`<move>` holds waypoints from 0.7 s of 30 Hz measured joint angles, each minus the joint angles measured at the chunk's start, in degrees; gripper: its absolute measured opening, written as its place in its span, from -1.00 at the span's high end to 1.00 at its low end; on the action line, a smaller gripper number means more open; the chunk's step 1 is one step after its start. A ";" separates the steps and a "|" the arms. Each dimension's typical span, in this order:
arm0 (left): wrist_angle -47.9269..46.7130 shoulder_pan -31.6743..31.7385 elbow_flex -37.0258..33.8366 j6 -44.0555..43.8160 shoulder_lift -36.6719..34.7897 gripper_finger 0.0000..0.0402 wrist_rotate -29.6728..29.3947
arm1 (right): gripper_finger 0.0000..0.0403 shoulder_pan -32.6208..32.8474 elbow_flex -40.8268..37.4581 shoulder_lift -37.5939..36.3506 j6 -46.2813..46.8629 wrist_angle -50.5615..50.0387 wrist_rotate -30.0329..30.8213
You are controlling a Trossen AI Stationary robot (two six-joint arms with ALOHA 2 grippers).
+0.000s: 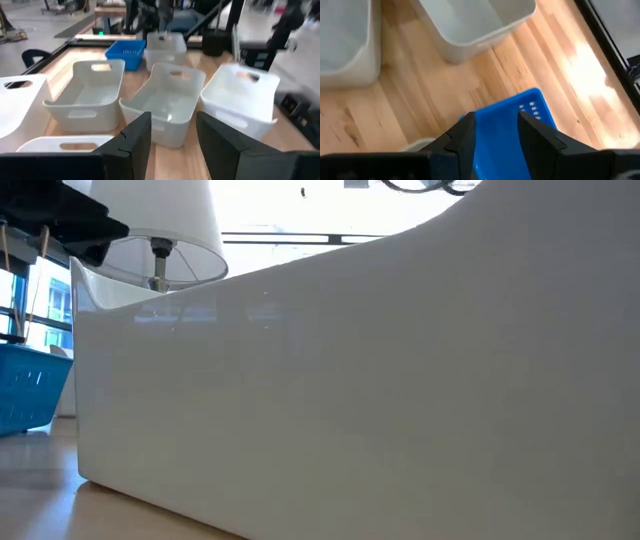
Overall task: Stack baskets by color
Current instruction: Stack the middle white bin into the top white bin
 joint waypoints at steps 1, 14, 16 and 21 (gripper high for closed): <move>-1.70 0.00 1.13 -0.04 1.25 0.28 0.00 | 0.35 0.00 0.00 0.00 0.01 0.59 0.50; -18.27 5.53 13.90 -3.09 19.97 0.28 2.58 | 0.35 0.00 0.00 0.00 0.02 3.77 1.13; -20.13 7.84 15.37 -3.22 22.52 0.28 5.25 | 0.35 0.00 0.00 0.00 0.02 4.17 1.11; -22.54 14.43 17.45 -3.11 28.40 0.28 13.29 | 0.35 0.00 0.00 0.00 0.02 5.21 1.08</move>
